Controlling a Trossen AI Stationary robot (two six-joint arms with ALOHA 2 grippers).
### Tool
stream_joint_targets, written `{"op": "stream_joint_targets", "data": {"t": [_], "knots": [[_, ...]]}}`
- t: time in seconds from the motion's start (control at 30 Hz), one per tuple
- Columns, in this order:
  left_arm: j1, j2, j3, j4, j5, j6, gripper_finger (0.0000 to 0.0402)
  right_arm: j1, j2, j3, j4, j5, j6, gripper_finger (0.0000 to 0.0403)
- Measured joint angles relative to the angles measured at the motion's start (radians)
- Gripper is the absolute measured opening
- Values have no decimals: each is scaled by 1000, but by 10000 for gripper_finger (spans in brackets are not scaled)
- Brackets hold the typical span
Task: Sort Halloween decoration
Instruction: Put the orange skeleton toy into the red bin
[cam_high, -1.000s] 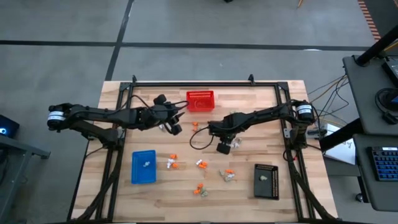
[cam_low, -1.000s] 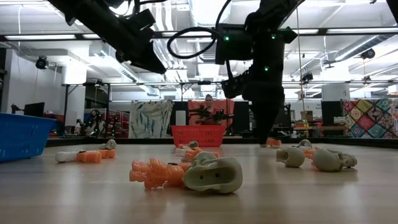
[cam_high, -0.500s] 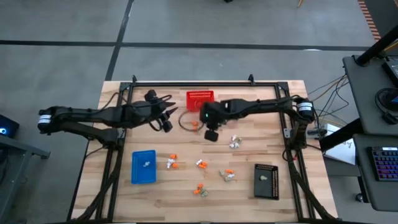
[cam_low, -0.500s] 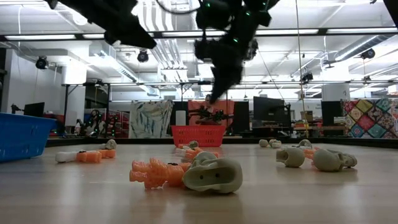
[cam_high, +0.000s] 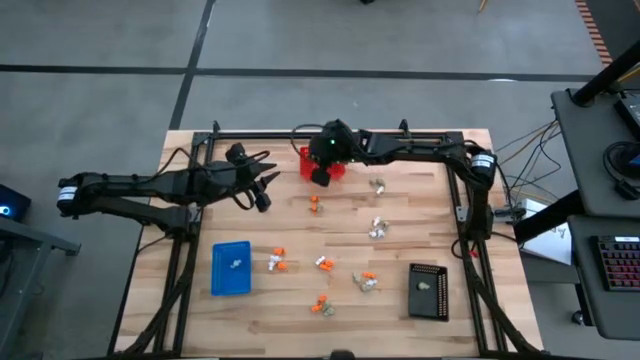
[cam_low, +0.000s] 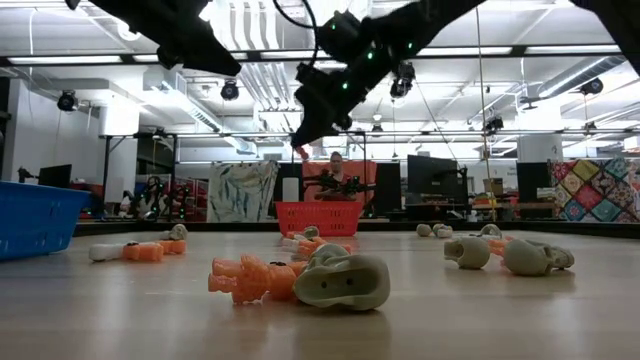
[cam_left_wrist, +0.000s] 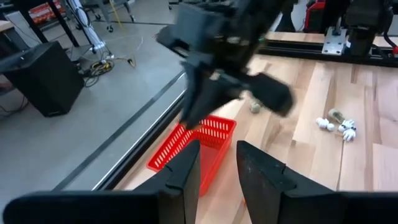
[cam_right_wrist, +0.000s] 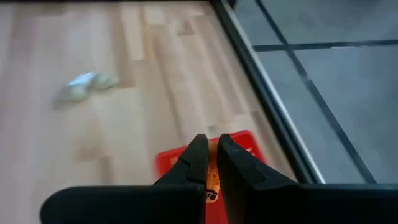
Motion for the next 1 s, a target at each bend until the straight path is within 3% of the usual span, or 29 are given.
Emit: {"op": "stream_joint_targets", "data": {"t": [0.23, 0.4, 1.0], "knots": [[0, 0, 0, -23, 0, -20, 87, -69, 78, 0, 74, -1, 40, 13], [0, 9, 0, -25, 0, -23, 87, -90, 126, 0, 18, -1, 52, 13], [0, 22, -1, -29, -5, -24, 87, -98, 150, 0, -39, 0, 40, 13]]}}
